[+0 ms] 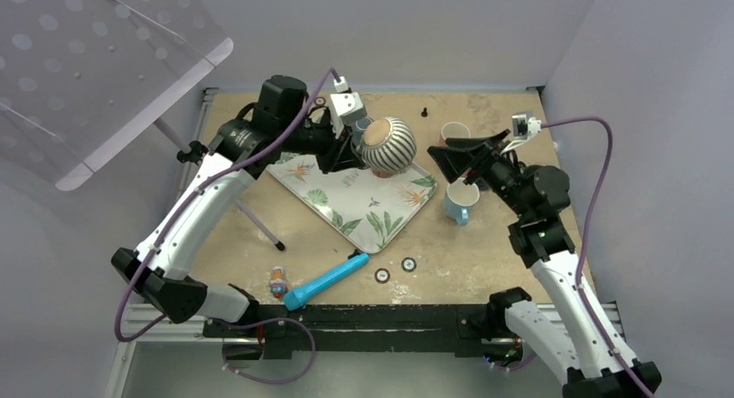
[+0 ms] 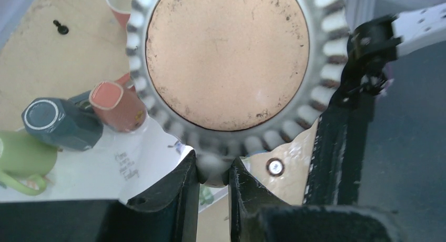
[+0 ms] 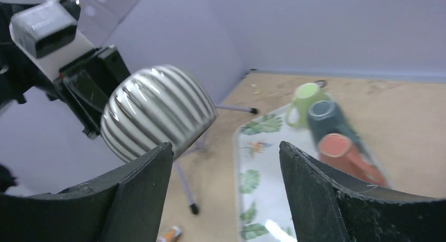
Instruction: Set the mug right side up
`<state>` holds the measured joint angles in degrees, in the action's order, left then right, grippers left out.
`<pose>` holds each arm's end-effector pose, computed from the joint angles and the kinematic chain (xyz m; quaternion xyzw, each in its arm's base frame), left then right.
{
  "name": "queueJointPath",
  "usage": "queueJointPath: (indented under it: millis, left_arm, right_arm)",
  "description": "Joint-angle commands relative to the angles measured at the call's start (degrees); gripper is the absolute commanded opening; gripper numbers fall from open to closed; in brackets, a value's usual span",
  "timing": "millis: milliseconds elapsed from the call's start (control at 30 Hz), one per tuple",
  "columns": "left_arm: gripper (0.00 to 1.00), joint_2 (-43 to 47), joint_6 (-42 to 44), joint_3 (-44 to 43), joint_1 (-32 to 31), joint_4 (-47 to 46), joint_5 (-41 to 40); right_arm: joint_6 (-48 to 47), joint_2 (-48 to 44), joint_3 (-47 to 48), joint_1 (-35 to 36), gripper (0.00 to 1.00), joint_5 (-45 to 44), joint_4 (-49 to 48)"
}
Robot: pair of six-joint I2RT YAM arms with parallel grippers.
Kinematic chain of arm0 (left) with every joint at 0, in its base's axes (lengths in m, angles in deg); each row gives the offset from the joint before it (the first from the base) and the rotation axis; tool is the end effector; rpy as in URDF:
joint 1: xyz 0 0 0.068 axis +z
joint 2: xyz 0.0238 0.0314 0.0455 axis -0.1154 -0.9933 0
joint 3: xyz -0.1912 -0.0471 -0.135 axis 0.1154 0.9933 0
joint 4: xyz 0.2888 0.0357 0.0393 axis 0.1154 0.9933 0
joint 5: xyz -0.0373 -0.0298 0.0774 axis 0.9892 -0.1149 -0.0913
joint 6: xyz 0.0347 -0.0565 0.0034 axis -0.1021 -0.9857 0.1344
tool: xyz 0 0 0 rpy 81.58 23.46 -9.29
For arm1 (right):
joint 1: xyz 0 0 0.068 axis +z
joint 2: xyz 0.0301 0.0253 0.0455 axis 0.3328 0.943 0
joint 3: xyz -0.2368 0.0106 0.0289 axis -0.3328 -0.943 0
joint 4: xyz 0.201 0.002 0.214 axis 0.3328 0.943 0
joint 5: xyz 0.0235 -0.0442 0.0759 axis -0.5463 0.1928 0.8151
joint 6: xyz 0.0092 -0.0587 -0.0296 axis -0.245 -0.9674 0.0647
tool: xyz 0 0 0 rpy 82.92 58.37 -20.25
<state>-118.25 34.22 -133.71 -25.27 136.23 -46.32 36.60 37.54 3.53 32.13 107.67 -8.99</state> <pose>0.2764 -0.2084 0.3846 0.4709 0.7185 -0.3325 0.3891 0.2431 0.0767 0.3684 -0.0484 0.6445 0.4136 0.6412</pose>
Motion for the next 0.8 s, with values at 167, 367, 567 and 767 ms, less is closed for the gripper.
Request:
queueJointPath:
  millis: [167, 367, 567, 767]
  left_arm:
    - [0.00, 1.8, -19.4, -9.2, -0.1, -3.9, 11.3]
    - [0.00, 1.9, -19.5, -10.3, -0.1, -3.6, 11.5]
    - [0.00, 2.5, -19.1, -11.5, 0.1, -3.6, 11.5]
    - [0.00, 3.1, -18.0, -13.9, 0.1, -1.8, 10.7]
  right_arm:
    - [23.6, 3.6, -8.5, 12.0, 0.79, 7.9, -41.1]
    - [26.5, 5.4, -8.7, 16.1, 0.75, 9.1, -49.1]
    - [17.7, 1.5, -6.6, 16.2, 0.76, 4.6, -31.6]
    - [4.9, -1.7, -4.4, 16.1, 0.76, 4.0, -13.6]
